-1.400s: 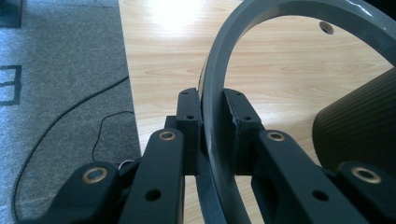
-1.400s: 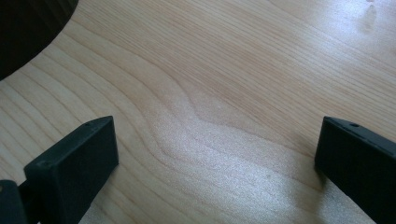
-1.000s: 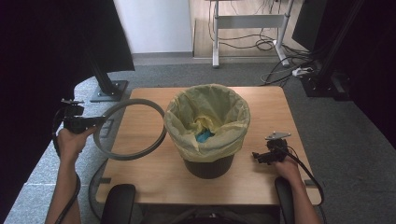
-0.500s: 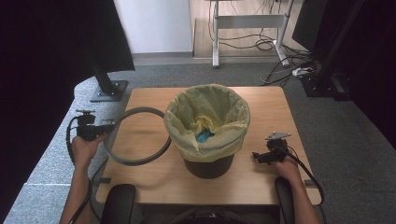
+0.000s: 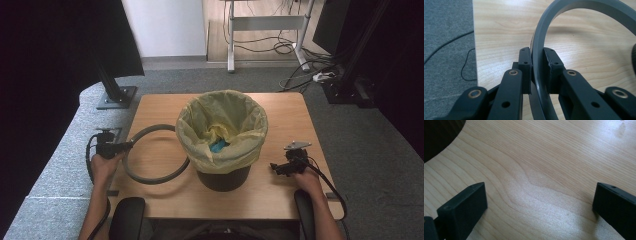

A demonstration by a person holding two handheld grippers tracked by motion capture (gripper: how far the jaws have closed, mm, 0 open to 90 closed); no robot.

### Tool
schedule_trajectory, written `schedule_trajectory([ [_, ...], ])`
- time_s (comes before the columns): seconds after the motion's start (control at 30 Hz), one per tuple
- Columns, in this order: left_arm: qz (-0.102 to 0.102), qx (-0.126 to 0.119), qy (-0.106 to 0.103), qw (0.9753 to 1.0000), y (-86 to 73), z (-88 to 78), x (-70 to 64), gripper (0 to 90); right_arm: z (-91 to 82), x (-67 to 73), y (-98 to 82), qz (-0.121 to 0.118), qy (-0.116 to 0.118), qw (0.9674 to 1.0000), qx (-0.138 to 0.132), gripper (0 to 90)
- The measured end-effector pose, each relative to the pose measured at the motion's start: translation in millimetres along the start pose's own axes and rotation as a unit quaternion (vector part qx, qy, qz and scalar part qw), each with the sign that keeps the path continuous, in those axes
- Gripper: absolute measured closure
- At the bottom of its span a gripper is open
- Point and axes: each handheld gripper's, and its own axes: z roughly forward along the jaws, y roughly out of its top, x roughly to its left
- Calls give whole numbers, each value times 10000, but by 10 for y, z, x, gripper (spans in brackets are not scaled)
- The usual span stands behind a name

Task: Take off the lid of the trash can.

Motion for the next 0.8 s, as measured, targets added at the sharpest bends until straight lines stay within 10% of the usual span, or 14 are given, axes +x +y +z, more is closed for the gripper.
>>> schedule_trajectory([
  [0.5,223,233,371,9988,-220,361,-67,776,0,0,0,-1,0,10000,0,0],
  [0.67,658,251,733,9948,-231,385,-164,760,0,0,0,-1,-1,10000,0,0],
  [0.8,1103,118,875,9900,-284,433,-249,578,0,0,0,-2,-1,10000,-1,0],
])
